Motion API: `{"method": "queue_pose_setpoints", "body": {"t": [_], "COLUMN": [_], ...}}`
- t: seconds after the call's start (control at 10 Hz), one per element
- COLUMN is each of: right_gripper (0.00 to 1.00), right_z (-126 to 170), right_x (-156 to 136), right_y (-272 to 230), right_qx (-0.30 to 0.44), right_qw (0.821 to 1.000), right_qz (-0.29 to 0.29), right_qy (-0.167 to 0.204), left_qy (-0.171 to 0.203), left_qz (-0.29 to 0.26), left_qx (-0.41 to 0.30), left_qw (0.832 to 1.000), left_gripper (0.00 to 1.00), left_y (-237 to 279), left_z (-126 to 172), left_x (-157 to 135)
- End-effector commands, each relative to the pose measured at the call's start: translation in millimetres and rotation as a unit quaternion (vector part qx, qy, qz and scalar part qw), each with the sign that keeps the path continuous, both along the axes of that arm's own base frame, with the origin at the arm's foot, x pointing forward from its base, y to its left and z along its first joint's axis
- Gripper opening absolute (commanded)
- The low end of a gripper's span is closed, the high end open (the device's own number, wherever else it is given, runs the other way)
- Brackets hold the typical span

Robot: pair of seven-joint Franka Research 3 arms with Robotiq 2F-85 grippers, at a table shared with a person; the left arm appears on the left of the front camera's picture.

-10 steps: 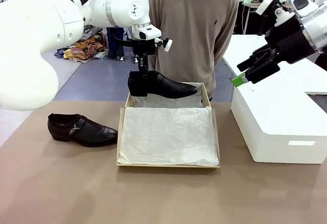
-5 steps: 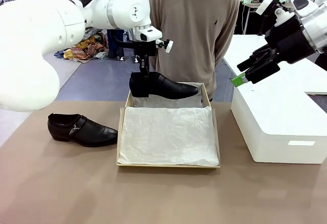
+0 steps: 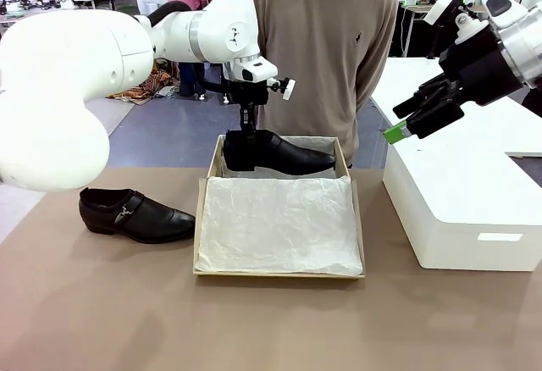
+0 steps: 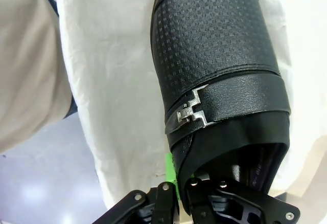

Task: Pack the shoes into the box.
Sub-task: Place one shoe of the Shoes into the Shoes Box.

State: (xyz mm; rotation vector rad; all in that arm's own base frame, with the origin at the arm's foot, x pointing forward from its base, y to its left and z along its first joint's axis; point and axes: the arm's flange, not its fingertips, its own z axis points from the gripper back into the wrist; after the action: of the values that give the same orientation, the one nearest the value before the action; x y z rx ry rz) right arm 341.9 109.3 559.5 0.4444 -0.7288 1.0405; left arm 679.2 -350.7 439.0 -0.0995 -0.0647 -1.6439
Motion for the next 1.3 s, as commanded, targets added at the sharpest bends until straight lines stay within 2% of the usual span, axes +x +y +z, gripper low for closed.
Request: {"method": "queue_pose_setpoints", "body": {"t": [0.0,0.8,1.2], "right_gripper": [1.00,1.00,1.00], "right_z": [-1,-1,-1], "right_x": [3,3,3], "right_y": [-1,-1,-1], "right_qx": [0.011,0.011,0.011], "right_qw": [1.000,1.000,1.000], "right_qz": [0.013,0.013,0.013], "right_qy": [-0.007,-0.007,-0.007], "left_qy": [-0.013,-0.023,-0.014], "left_qz": [0.025,0.061,0.084], "left_qx": [0.010,0.045,0.039], "left_qw": [1.000,0.997,0.996], "left_gripper": [0.00,0.00,0.00], "left_y": [-4,4,6], "left_z": [-4,-38,-49], "left_x": [-1,-6,-5]}}
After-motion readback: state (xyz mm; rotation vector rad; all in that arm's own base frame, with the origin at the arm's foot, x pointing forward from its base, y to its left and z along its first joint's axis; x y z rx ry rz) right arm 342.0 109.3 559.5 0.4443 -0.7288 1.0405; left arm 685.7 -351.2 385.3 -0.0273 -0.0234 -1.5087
